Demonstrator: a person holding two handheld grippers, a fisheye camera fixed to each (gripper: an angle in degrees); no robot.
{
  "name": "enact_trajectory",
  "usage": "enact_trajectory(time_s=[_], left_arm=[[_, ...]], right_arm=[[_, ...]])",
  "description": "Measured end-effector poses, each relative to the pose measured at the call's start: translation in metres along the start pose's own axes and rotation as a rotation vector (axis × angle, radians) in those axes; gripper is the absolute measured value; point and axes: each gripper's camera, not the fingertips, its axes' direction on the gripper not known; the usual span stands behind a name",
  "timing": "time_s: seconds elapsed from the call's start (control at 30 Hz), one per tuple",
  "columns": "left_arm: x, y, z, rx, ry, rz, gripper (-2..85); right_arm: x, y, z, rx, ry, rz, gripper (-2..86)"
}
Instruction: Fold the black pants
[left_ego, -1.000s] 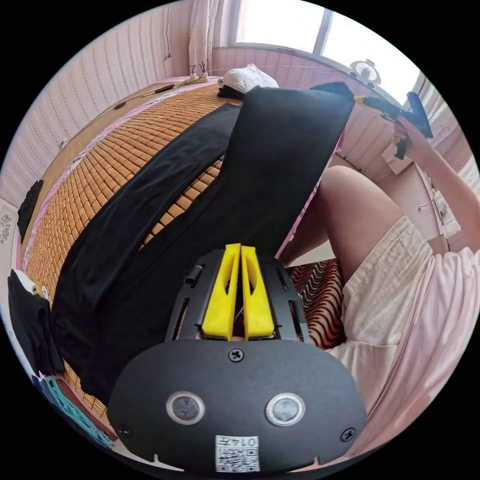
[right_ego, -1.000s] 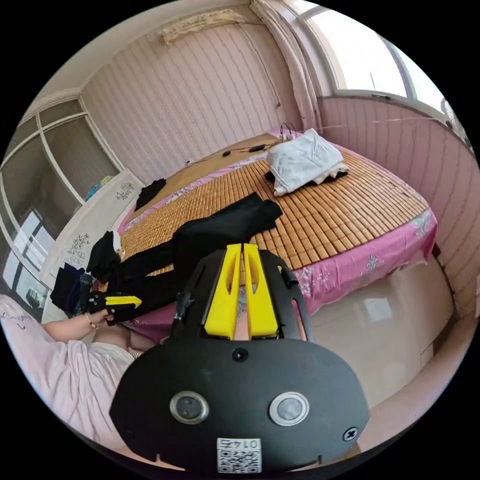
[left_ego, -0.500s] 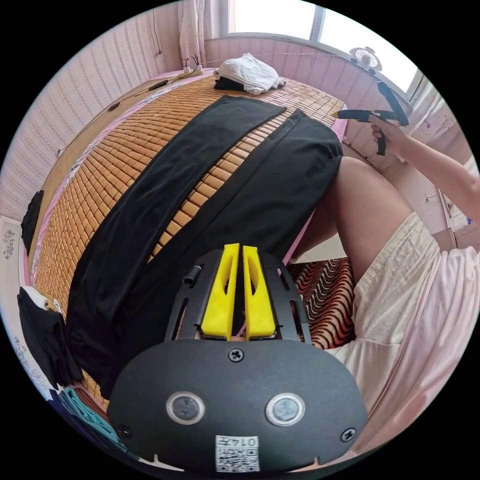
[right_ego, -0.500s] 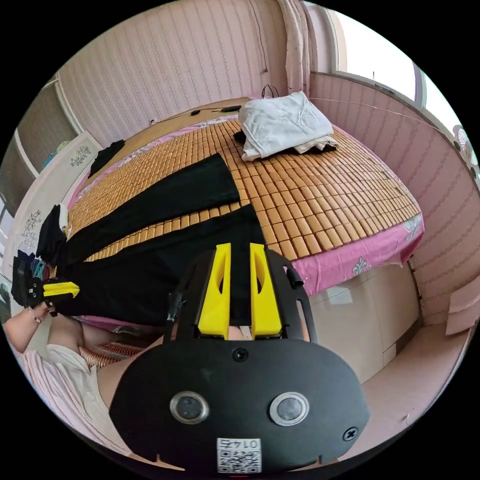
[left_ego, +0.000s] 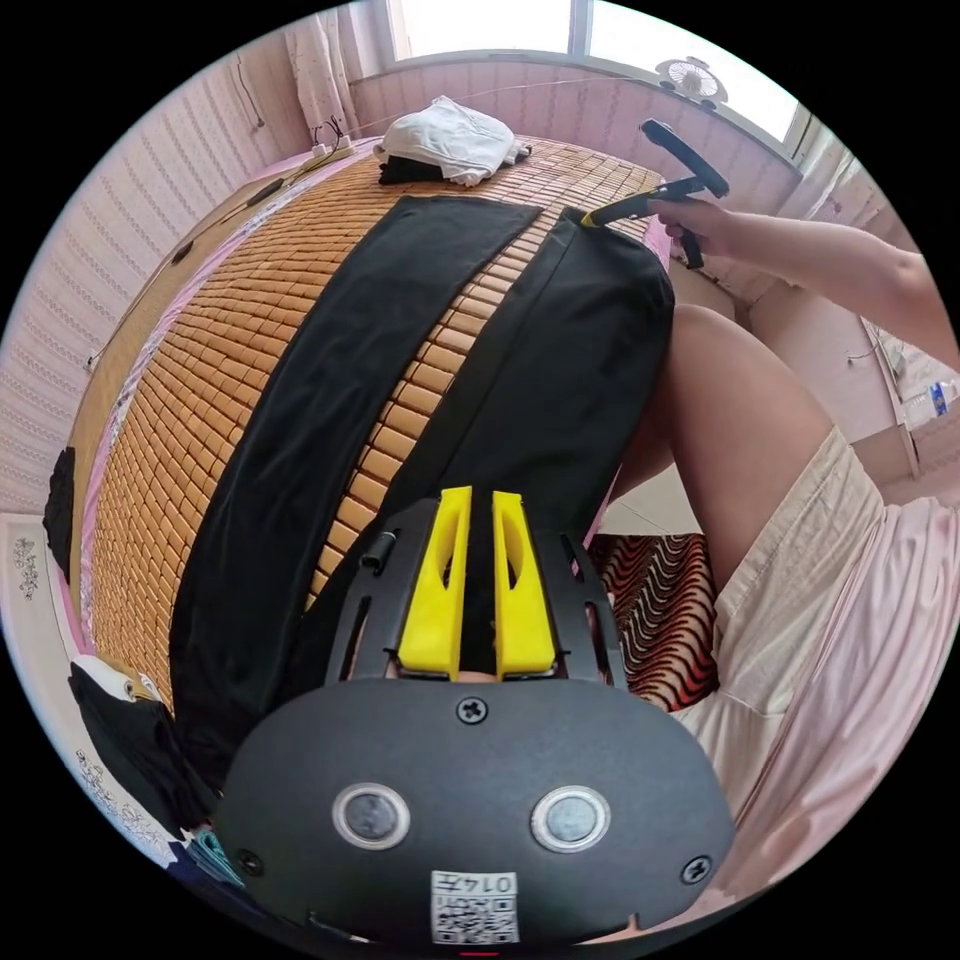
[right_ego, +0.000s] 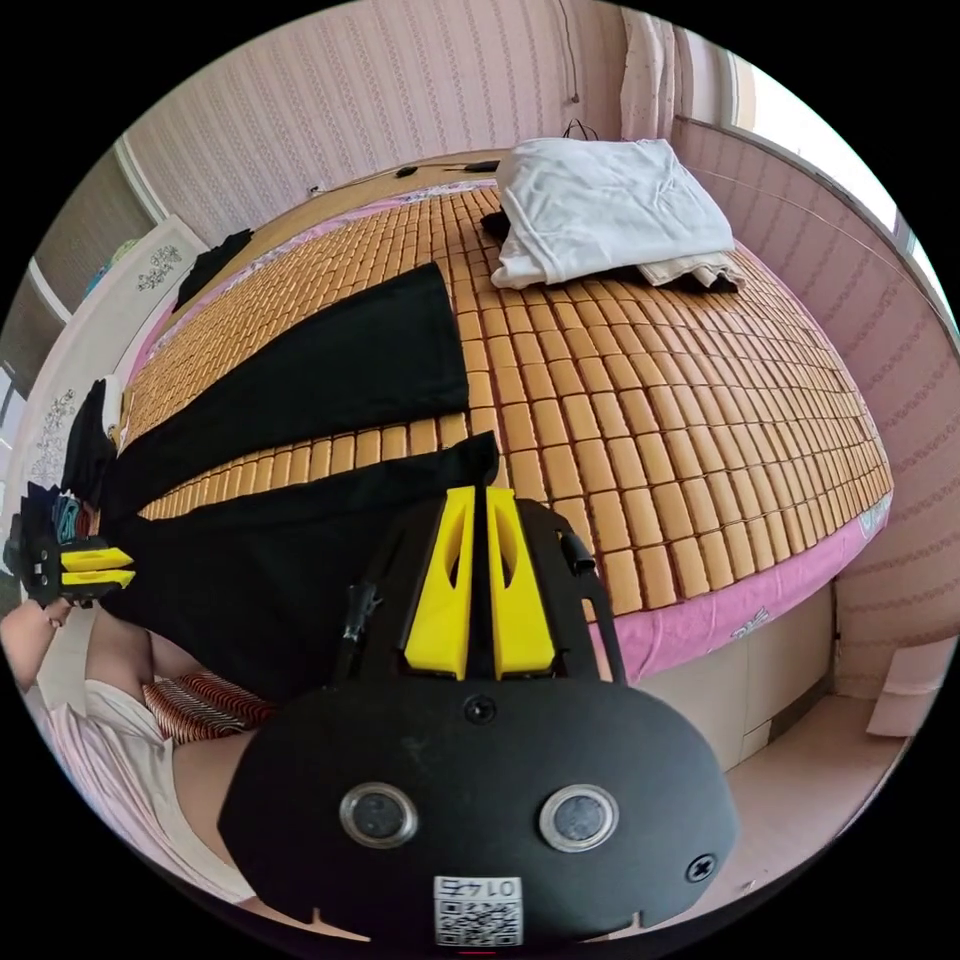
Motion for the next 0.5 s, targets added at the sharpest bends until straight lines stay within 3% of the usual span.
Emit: enact_trajectory(time_s=[0.27,0.5], left_arm=[[0.008,-0.047,-0.015,0.099,0.028,0.075,6.3],[0.038,-0.084,-0.051,0.305,0.035,0.2,8.2]], right_arm=[[0.011,0.047,-0.092,0.234,-0.135,-0.007,0.0],[0.01,0.096,-0.158,0.434,-0.319,0.037,0.0]])
